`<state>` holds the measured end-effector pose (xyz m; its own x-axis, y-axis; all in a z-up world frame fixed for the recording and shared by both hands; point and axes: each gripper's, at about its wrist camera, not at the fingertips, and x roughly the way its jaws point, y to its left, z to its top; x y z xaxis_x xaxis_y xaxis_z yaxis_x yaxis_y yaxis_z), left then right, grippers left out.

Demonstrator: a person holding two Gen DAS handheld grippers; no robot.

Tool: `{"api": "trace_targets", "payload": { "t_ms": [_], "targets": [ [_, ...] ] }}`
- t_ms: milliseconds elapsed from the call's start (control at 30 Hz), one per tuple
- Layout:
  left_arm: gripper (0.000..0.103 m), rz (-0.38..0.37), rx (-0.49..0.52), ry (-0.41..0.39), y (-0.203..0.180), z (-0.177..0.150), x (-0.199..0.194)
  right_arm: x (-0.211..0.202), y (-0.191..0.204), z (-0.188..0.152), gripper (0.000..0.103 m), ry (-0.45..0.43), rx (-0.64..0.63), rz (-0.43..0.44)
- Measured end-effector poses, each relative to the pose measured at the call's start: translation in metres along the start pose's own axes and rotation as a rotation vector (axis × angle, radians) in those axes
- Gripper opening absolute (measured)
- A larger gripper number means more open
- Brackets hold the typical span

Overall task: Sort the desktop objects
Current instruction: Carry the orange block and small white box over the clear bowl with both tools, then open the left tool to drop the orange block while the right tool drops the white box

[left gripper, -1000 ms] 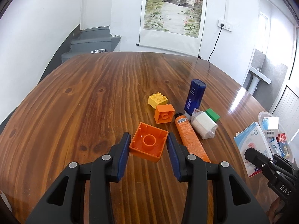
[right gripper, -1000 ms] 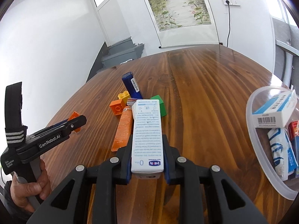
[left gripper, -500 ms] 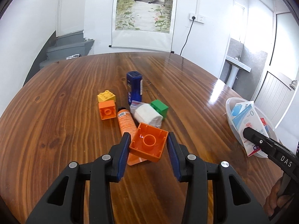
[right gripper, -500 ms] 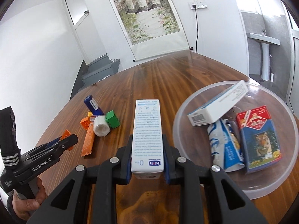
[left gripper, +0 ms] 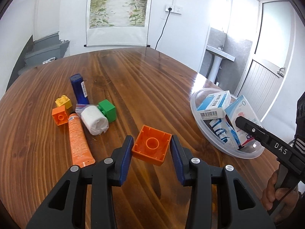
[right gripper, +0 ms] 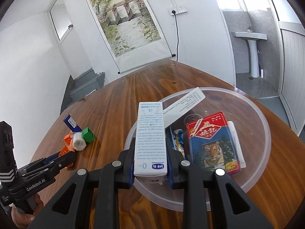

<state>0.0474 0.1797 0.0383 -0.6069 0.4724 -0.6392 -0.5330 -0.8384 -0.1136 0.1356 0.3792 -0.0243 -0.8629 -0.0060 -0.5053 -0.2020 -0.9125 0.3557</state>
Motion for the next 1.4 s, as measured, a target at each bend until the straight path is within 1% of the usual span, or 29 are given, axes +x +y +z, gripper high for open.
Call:
{"api": "trace_targets", "payload": {
  "t_ms": [333,600,800,1000,1033,1067,1133,1400],
  "targets": [
    [0.043,-0.142,0.076,0.048,-0.047,0.018,0.015,-0.012,-0.03,0.011,0.028,-0.052,0.048,-0.049],
    [0.043,-0.21,0.118,0.073,-0.081,0.029,0.031,-0.015,-0.052,0.013,0.028,-0.066,0.086,-0.082],
    [0.043,-0.226,0.142,0.083,-0.096,0.031,0.042,-0.018,-0.063,0.018,0.029,-0.078,0.1,-0.099],
    [0.043,-0.236,0.142,0.1,-0.097,0.029,0.051,-0.011,-0.069,0.021,0.029,-0.074,0.099,-0.122],
    [0.045,-0.244,0.137,0.111,-0.096,0.029,0.052,-0.009,-0.07,0.021,0.029,-0.071,0.101,-0.125],
    [0.052,-0.251,0.128,0.12,-0.094,0.029,0.053,-0.007,-0.071,0.022,0.029,-0.068,0.102,-0.128],
    [0.06,-0.255,0.111,0.116,-0.093,0.028,0.054,-0.004,-0.072,0.023,0.029,-0.064,0.1,-0.136],
    [0.06,-0.236,0.134,0.086,-0.091,0.029,0.045,0.005,-0.078,0.029,0.03,-0.04,0.099,-0.165]
  ]
}}
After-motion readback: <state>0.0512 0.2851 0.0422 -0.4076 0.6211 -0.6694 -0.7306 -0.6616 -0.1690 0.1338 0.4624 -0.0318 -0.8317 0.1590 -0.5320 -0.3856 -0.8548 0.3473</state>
